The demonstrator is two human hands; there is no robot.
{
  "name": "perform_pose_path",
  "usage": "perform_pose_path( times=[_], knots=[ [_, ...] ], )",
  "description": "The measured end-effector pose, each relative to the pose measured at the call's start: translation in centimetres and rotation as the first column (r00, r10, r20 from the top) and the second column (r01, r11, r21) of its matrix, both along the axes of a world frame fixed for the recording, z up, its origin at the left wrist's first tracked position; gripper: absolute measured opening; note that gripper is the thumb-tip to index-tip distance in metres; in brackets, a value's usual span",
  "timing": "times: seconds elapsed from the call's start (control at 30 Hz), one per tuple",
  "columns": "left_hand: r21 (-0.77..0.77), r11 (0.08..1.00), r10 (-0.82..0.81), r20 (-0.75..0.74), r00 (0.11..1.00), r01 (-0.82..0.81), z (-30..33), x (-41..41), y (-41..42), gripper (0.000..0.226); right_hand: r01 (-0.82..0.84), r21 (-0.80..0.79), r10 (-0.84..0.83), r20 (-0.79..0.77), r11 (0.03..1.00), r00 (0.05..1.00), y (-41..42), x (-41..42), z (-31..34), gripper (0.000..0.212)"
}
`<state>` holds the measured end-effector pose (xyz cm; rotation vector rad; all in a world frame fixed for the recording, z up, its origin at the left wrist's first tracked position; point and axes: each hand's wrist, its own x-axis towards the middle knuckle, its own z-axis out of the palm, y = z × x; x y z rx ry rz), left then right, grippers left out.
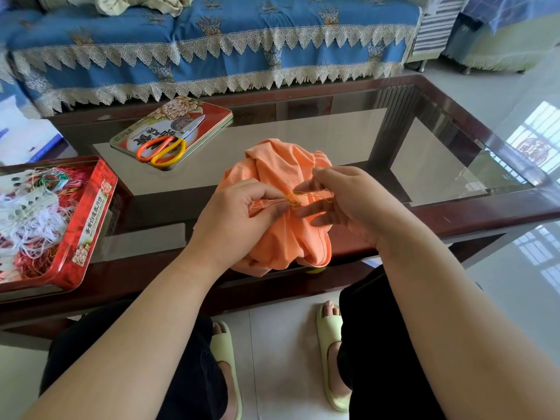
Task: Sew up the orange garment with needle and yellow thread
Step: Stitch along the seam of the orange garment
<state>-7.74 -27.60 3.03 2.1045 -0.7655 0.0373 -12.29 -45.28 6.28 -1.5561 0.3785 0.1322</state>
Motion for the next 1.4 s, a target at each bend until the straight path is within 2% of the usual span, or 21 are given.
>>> perform_pose_path(
  times=[0.13, 0.27, 0.33, 0.4, 0.57, 0.63, 0.83, 0.93, 1.0, 1.07, 1.17, 1.27, 1.4],
  knots=[
    [-0.014, 1.000, 0.004, -0.064, 0.998, -0.005, 0.1, -0.1, -0.1, 0.005, -0.001, -0.030, 0.003, 0.066, 1.000, 0.998, 0.3, 0.3, 0.1, 0.033],
    [-0.001, 1.000, 0.009, -0.091, 0.996, -0.009, 0.3, -0.2, -0.1, 0.007, -0.051, -0.034, 0.055, 0.135, 0.998, 0.989, 0.3, 0.0, 0.3, 0.020],
    [0.005, 1.000, 0.014, -0.099, 0.995, -0.014, 0.3, -0.2, 0.0, 0.002, -0.080, -0.020, 0.082, 0.157, 0.997, 0.984, 0.2, -0.1, 0.5, 0.021],
    [0.016, 1.000, 0.013, -0.091, 0.996, -0.012, 0.4, -0.2, 0.0, 0.009, -0.091, -0.006, 0.091, 0.161, 0.996, 0.983, 0.1, -0.1, 0.5, 0.023],
    [0.045, 0.999, 0.018, -0.099, 0.995, -0.013, 0.6, -0.2, 0.1, 0.008, -0.081, -0.033, 0.085, 0.163, 0.996, 0.983, -0.2, -0.1, 0.5, 0.025],
    [0.068, 0.998, 0.025, -0.086, 0.996, -0.019, 0.6, -0.2, 0.2, 0.018, -0.078, -0.045, 0.085, 0.161, 0.996, 0.983, -0.2, -0.2, 0.6, 0.026],
    [0.179, 0.984, -0.010, 0.004, 1.000, 0.009, 0.7, -0.5, 0.2, 0.023, -0.056, 0.080, 0.042, 0.167, 0.995, 0.985, -0.5, -0.3, 0.6, 0.023],
    [0.200, 0.980, 0.003, -0.046, 0.999, 0.007, 0.6, -0.6, 0.0, 0.020, -0.091, 0.112, 0.068, 0.197, 0.990, 0.978, 0.0, -0.2, 0.4, 0.024],
    [0.219, 0.976, 0.026, -0.137, 0.990, 0.004, 0.6, -0.5, -0.2, 0.016, -0.114, 0.088, 0.087, 0.263, 0.990, 0.961, 0.3, -0.1, 0.4, 0.024],
    [0.263, 0.964, 0.030, -0.224, 0.974, 0.031, 0.6, -0.6, -0.5, 0.013, -0.130, -0.012, 0.126, 0.357, 0.991, 0.926, 0.7, 0.0, 0.3, 0.025],
    [0.315, 0.945, -0.015, -0.233, 0.972, 0.090, 0.2, -0.8, -0.8, 0.016, -0.098, -0.327, 0.252, 0.472, 0.940, 0.845, 1.4, 0.5, 0.3, 0.023],
    [0.266, 0.954, -0.044, -0.318, 0.947, 0.134, 0.3, -0.6, -0.9, 0.017, 0.012, -0.586, 0.355, 0.506, 0.810, 0.786, 2.1, 1.4, 0.7, 0.024],
    [0.184, 0.956, -0.141, -0.398, 0.907, 0.230, 0.6, -0.6, -0.8, 0.012, 0.149, -0.763, 0.415, 0.491, 0.629, 0.765, 2.6, 3.1, 1.6, 0.019]
  ],
)
